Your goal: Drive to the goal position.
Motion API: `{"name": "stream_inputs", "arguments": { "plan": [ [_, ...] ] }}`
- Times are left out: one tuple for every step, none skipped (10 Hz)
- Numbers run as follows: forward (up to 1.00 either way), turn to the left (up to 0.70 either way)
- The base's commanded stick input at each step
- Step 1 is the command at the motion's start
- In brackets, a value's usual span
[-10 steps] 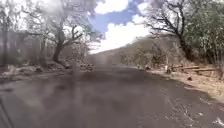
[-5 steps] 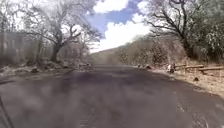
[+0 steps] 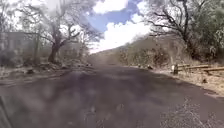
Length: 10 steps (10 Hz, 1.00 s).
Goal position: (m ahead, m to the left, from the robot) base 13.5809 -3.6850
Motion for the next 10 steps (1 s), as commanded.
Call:
{"name": "stream_inputs", "arguments": {
  "plan": [
    [0.70,-0.17],
    [0.70,-0.17],
    [0.70,-0.07],
    [0.70,0.00],
    [0.70,0.00],
    [0.70,0.00],
    [0.70,0.00],
    [0.70,0.00],
    [0.70,0.00],
    [0.70,0.00]
  ]
}}
